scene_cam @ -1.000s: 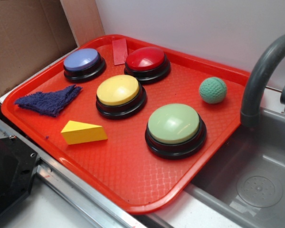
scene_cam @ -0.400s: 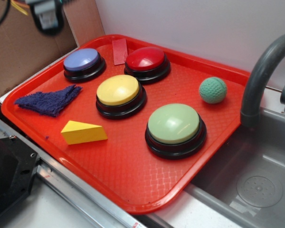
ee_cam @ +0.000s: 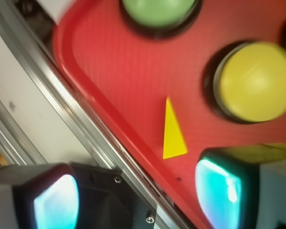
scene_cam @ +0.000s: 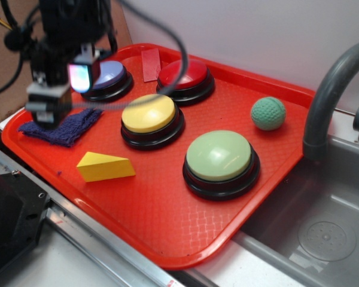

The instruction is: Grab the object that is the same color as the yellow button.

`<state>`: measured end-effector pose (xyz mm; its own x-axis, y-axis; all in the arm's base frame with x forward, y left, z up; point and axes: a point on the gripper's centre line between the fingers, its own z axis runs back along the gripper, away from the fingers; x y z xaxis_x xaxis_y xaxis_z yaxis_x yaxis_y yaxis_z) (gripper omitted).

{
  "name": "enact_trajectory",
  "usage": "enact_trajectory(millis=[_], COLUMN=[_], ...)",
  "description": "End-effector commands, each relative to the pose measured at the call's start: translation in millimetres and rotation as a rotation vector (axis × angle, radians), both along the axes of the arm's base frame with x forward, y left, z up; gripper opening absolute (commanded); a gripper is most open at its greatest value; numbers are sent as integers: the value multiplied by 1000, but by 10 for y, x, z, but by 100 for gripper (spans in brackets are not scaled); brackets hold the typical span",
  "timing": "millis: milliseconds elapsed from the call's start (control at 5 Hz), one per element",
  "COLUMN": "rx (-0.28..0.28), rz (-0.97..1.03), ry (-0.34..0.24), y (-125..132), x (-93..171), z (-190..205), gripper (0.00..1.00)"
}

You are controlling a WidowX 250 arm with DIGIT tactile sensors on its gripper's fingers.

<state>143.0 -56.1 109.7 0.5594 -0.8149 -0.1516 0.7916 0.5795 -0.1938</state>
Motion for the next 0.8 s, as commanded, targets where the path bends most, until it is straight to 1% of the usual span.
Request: enact_trajectory(millis=[0,200,600], rx=[41,68,24], rz=[-19,-13,112], ry=[36,47,-60], y=[-126,-187,27], x=[-250,-242,-37], z=[-617,-785,-395], gripper=[100,100,100])
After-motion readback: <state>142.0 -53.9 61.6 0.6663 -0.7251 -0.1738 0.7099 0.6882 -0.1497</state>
